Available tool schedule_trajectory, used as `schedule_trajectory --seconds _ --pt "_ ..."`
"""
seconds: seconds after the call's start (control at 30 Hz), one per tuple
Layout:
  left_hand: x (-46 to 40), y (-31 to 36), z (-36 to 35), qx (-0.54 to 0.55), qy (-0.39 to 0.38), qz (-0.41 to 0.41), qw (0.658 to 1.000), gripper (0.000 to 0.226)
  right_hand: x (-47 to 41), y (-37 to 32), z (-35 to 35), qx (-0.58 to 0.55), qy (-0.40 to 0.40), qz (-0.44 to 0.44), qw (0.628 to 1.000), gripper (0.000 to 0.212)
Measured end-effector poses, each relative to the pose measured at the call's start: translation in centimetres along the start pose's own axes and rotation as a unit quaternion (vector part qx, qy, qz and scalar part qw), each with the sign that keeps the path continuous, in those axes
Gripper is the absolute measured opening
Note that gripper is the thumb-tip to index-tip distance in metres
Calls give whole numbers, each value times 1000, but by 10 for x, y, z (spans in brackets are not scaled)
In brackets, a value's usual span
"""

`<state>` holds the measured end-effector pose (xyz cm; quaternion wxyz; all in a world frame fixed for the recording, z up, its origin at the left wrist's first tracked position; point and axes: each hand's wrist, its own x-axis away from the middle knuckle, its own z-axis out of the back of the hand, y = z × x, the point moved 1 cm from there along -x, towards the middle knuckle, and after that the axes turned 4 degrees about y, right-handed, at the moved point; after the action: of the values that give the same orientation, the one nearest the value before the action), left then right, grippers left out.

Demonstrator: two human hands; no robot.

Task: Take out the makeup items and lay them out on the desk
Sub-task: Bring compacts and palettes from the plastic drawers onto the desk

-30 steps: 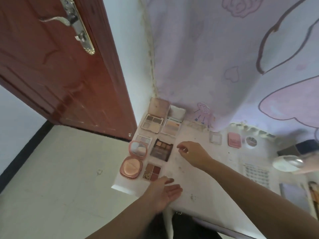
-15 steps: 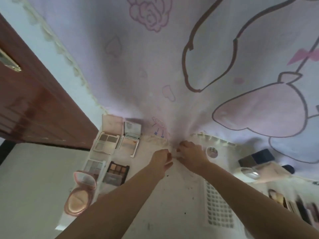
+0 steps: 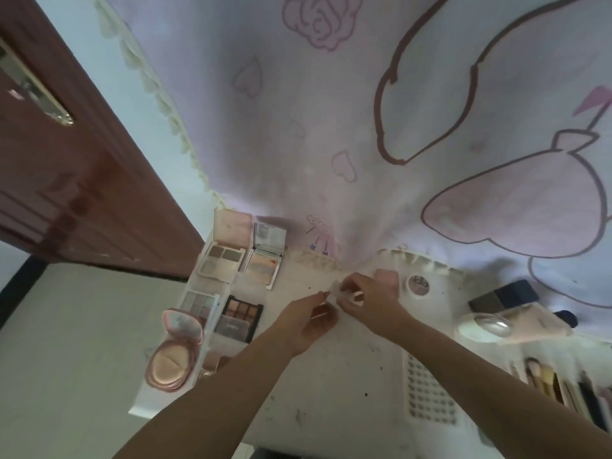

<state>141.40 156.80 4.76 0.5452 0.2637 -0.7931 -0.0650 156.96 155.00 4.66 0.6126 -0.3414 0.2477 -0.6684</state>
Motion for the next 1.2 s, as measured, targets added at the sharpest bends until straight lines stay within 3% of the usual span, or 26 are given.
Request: schedule_trajectory --seconds 0.13,0.3,0.67,0.77,1.0,1.13,1.2 --pt "14 -6 18 0 -11 3 1000 21 5 -13 -6 -47 1 -50 998 7" --pt "22 -5 38 47 -14 9 999 20 -11 -28 -13 -189 -2 -141 972 13" --pt "-9 17 31 204 81 -16 976 13 -105 -38 -35 -87 -53 -143 985 21" --pt "-18 22 29 181 89 -26 979 13 -120 -35 -43 -76 -68 -141 985 22" --pt "-23 21 32 144 105 -42 983 15 -121 -29 -42 60 -47 -40 996 31" --pt "-18 17 31 124 111 -50 985 14 -107 -36 -29 123 -55 7 991 16" --pt "-14 9 28 95 108 -41 989 21 -91 -32 -11 128 -69 22 989 26"
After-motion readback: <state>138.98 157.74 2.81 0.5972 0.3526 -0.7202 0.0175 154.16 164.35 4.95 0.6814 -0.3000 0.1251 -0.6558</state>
